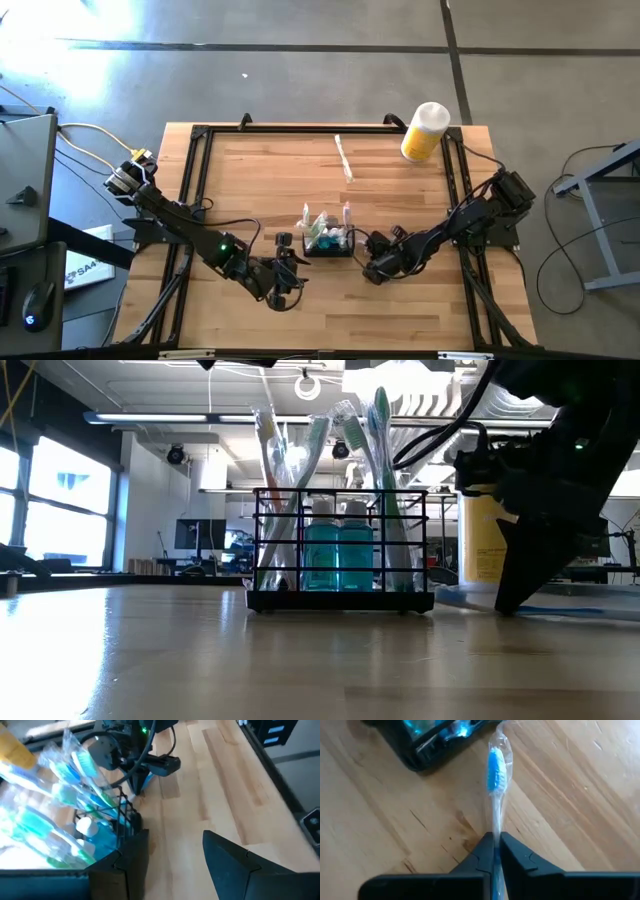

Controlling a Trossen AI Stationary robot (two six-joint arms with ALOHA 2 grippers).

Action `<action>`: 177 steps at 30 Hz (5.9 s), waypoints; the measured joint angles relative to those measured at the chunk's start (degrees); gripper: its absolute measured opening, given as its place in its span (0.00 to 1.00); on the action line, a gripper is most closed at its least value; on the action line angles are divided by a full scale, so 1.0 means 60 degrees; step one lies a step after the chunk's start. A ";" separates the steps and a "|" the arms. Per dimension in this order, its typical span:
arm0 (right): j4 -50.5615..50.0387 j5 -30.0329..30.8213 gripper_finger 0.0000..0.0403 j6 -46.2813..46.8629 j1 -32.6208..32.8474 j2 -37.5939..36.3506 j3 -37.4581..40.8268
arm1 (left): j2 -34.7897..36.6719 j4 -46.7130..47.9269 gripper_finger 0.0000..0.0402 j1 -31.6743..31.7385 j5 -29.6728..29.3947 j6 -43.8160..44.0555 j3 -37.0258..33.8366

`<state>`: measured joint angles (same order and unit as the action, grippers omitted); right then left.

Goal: Pick & Place toothbrushing station
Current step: Put the blue toothbrush into the wire organizer, then put the green toothbrush into the wire organizer

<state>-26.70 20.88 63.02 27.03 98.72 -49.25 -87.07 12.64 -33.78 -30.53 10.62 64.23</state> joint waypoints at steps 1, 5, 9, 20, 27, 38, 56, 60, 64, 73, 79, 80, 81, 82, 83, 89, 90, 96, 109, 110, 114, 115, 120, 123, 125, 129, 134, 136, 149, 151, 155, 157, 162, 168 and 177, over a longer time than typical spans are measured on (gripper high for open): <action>-0.0029 0.0010 0.03 0.0183 0.0044 0.0000 0.0000 | 0.0000 0.0000 0.44 0.0000 0.0089 0.0203 0.0000; -0.0556 0.0054 0.02 0.0691 0.0378 -0.0111 0.0000 | 0.0000 0.0002 0.44 -0.0002 0.0611 0.0927 0.0000; -0.1415 0.0103 0.01 0.1324 0.0792 -0.0474 0.0015 | 0.0000 -0.0004 0.44 -0.0022 0.0882 0.1347 0.0000; -0.2086 0.3360 0.01 0.1603 0.2405 -0.2696 0.0014 | 0.0000 -0.0011 0.44 0.0004 0.0920 0.1100 0.0000; -0.0745 0.9598 0.01 -0.1277 0.3881 -0.3330 0.0083 | -0.0003 -0.0459 0.44 0.0007 0.0832 -0.0013 0.0000; -0.1509 1.1508 0.01 0.0163 0.3912 -0.3286 0.0943 | 0.0274 -0.0408 0.44 0.0150 0.0550 -0.1510 -0.0011; 1.0763 0.4500 0.01 -1.3935 0.2264 -0.3412 0.1066 | 0.0823 -0.0021 0.44 0.0948 0.0989 -0.1511 -0.0007; 1.3110 0.2651 0.01 -1.5273 0.1674 -0.3548 0.1824 | 0.0823 0.0004 0.44 0.0940 0.1073 -0.1464 -0.0007; 1.4923 0.1038 0.01 -1.4914 0.0527 -0.3948 0.3253 | 0.0823 0.0091 0.44 0.0943 0.1411 -0.1371 -0.0007; 1.7481 -0.3447 0.01 -1.1878 -0.2755 -0.4011 0.5020 | 0.0823 0.0167 0.44 0.0947 0.1426 -0.1689 -0.0007; 1.8503 -0.4631 0.01 -1.0968 -0.3548 -0.2775 0.4929 | 0.0823 0.0153 0.44 0.0947 0.1419 -0.1812 -0.0007; 1.8600 -0.4752 0.01 -1.0927 -0.3591 -0.2500 0.4936 | 0.0823 0.0137 0.44 0.0947 0.1389 -0.1871 -0.0007; 1.8685 -0.4765 0.01 -1.0894 -0.3615 -0.2202 0.4921 | 0.0823 0.0114 0.44 0.0947 0.1294 -0.1946 -0.0007; 1.8722 -0.4765 0.01 -1.0850 -0.3621 -0.1905 0.4872 | 0.0825 0.0081 0.44 0.0947 0.1176 -0.1975 -0.0007; 1.8739 -0.4759 0.01 -1.0784 -0.3623 -0.1678 0.4808 | 0.0823 0.0061 0.44 0.0947 0.1019 -0.1984 -0.0007; 1.8761 -0.4774 0.01 -1.0746 -0.3661 -0.0910 0.4415 | 0.0823 -0.0563 0.44 0.0951 0.0483 -0.2395 -0.0006; 1.8768 -0.4768 0.01 -1.0761 -0.3659 -0.0908 0.4341 | 0.0823 -0.0737 0.44 0.0951 0.0477 -0.2505 -0.0004; 1.8754 -0.4446 0.01 -1.0772 -0.3771 -0.0910 0.4331 | 0.0823 -0.1944 0.44 0.0962 0.0177 -0.3216 -0.0004; 1.8611 -0.3344 0.01 -1.0535 -0.3380 -0.0914 0.4622 | 0.0823 -0.2519 0.44 0.2183 0.0498 -0.2965 0.0003; 1.8599 -0.3255 0.01 -1.0537 -0.3357 -0.0914 0.4670 | 0.0823 -0.2614 0.44 0.2321 0.0660 -0.2946 0.0002; 1.8597 -0.3235 0.01 -1.0539 -0.3304 -0.0914 0.4742 | 0.0823 -0.2935 0.44 0.2987 0.1884 -0.2649 0.0003; 1.8588 -0.3244 0.01 -1.0539 -0.3304 -0.0914 0.4739 | 0.0823 -0.2976 0.44 0.3164 0.2112 -0.2446 0.0000; 1.8307 -0.3235 0.01 -1.0539 -0.3308 -0.0914 0.4739 | 0.0799 -0.3063 0.44 0.3890 0.3086 -0.1931 0.0003; 1.8068 -0.3227 0.01 -1.0539 -0.3308 -0.0914 0.4739 | 0.0743 -0.3203 0.44 0.4087 0.3672 -0.1861 0.0000; 1.7962 -0.3247 0.01 -1.0539 -0.3304 -0.0914 0.4739 | 0.0716 -0.3247 0.44 0.4099 0.3784 -0.1735 0.0000; 1.7691 -0.3206 0.01 -1.0635 -0.3197 -0.0914 0.4739 | 0.0554 -0.3222 0.44 0.4194 0.3814 -0.1720 -0.0011; 1.7272 -0.3215 0.01 -1.0746 -0.3058 -0.0914 0.4739 | 0.0256 -0.3461 0.44 0.4200 0.3830 -0.1715 -0.0021; 1.7063 -0.3037 0.01 -1.0686 -0.3016 -0.0915 0.4739 | 0.0033 -0.3893 0.44 0.4200 0.3834 -0.1714 0.0006; 1.6242 -0.1541 0.01 -1.0303 -0.2673 -0.0969 0.4739 | -0.0160 -0.3854 0.44 0.4200 0.3849 -0.1717 -0.0007; 1.6152 -0.1506 0.01 -1.0365 -0.2606 -0.1033 0.4739 | -0.0160 -0.3872 0.44 0.4200 0.3849 -0.1717 -0.0007; 1.5844 -0.1259 0.01 -1.0468 -0.2463 -0.1355 0.4739 | -0.0160 -0.3857 0.44 0.4194 0.3849 -0.1711 -0.0007; 1.5496 -0.0867 0.01 -1.0471 -0.2374 -0.1518 0.4739 | -0.0160 -0.3848 0.44 0.4193 0.3849 -0.1681 -0.0007; 1.4802 -0.0220 0.07 -1.0415 -0.2202 -0.1916 0.4739 | -0.0160 -0.3547 0.44 0.4193 0.3849 -0.1449 -0.0007; 1.4446 -0.0222 0.24 -1.0222 -0.2078 -0.2044 0.4736 | -0.0157 -0.3504 0.44 0.4191 0.3852 -0.1314 -0.0007; 1.4502 -0.0238 0.46 -1.0469 -0.1798 -0.2044 0.4736 | -0.0157 -0.3312 0.44 0.4193 0.3856 -0.1217 -0.0004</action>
<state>60.31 19.46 0.21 16.24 86.45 -20.84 -88.01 -7.23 -8.62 -7.40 3.32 64.20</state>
